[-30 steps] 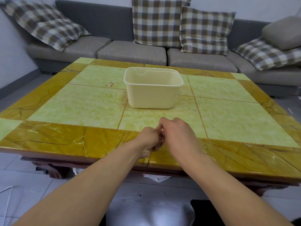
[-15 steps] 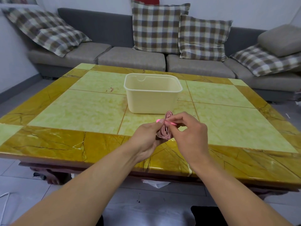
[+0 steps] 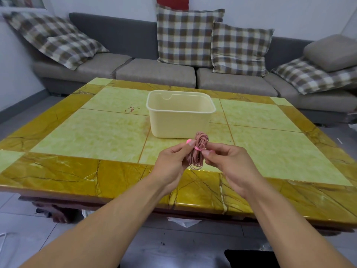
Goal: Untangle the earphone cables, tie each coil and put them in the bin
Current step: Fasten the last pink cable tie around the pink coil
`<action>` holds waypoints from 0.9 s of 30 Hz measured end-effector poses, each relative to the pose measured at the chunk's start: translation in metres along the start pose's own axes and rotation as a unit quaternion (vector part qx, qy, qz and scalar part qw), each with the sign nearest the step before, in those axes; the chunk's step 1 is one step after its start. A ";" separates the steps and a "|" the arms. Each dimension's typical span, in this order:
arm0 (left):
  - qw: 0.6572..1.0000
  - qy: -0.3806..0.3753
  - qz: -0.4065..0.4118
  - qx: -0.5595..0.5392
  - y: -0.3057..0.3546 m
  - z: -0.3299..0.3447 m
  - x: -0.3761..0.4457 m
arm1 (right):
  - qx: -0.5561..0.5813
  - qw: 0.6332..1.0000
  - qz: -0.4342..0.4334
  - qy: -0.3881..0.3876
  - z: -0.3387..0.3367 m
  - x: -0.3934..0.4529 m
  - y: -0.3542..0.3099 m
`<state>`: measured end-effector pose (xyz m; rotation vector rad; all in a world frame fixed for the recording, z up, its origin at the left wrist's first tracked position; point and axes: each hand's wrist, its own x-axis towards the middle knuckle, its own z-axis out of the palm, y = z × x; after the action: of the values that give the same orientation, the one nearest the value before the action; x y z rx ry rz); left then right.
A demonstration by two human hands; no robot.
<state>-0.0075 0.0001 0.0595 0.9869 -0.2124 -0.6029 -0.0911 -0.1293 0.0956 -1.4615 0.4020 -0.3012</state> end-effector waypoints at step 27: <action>0.950 -0.011 -0.309 0.044 0.014 -0.021 -0.011 | -0.588 0.667 -0.425 -0.167 0.002 0.001 0.030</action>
<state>-0.0019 0.0272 0.0603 1.1370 0.0600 -1.1851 -0.0909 -0.1255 0.0658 -2.9076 -0.6023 -0.5393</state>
